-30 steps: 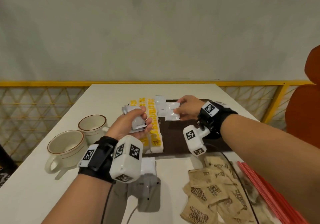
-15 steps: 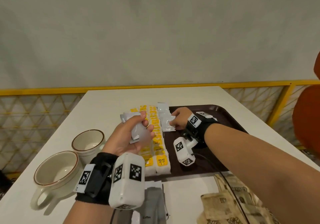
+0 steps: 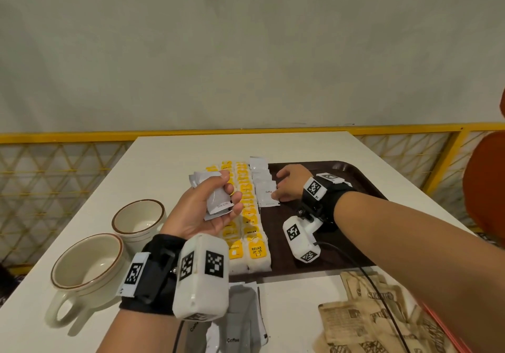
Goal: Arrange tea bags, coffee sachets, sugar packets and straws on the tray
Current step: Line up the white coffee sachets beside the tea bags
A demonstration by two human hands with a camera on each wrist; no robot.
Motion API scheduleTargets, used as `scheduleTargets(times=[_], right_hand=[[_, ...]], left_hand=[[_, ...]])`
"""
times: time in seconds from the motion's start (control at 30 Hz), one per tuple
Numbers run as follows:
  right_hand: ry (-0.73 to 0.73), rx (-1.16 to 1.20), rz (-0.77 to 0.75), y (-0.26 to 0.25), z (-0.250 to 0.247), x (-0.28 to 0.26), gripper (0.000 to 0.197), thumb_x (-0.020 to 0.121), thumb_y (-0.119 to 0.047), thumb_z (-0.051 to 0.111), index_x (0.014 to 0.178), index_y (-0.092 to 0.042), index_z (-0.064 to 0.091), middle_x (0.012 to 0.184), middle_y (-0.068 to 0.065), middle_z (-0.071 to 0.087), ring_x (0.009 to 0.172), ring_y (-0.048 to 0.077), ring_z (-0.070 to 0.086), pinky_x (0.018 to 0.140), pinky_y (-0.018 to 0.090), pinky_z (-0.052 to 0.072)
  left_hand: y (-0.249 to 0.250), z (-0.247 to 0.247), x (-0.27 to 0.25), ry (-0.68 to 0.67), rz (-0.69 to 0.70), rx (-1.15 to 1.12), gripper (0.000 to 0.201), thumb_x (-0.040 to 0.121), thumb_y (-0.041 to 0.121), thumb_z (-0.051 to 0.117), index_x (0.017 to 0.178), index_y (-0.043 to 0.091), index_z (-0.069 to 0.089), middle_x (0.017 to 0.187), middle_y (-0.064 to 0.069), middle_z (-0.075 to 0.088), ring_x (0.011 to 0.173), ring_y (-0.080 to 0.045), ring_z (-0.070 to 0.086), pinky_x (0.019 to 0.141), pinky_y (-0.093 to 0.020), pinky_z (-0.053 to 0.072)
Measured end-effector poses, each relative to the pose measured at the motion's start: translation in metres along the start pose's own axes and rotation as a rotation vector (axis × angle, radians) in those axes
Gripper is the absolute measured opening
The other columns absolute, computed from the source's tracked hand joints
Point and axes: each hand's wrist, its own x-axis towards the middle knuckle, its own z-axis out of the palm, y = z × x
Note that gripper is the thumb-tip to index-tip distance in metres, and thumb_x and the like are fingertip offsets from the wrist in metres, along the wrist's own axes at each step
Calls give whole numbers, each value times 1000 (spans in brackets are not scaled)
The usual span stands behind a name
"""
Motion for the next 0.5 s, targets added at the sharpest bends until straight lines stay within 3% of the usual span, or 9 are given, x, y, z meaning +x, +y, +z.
scheduleTargets(times=[0.1, 0.3, 0.5], right_hand=[[2, 25, 3, 1, 1, 1, 52, 73, 4, 78, 117, -6, 55, 101, 10, 63, 79, 21, 67, 58, 25, 57], [44, -12, -26, 2, 4, 8, 47, 72, -1, 80, 115, -7, 61, 92, 3, 64, 86, 21, 67, 79, 34, 59], [75, -125, -76, 0, 7, 7, 56, 69, -12, 84, 120, -9, 62, 107, 5, 66, 98, 20, 65, 90, 36, 55]], left_hand=[[-1, 1, 0, 2, -9, -1, 16, 72, 19, 65, 86, 13, 59, 64, -2, 55, 56, -15, 60, 49, -24, 54], [-3, 3, 2, 9, -9, 7, 19, 71, 20, 66, 87, 13, 60, 64, -3, 55, 55, -15, 60, 49, -24, 53], [-3, 3, 3, 22, -19, 6, 8, 79, 18, 63, 83, 12, 60, 62, -3, 56, 54, -15, 60, 49, -24, 54]])
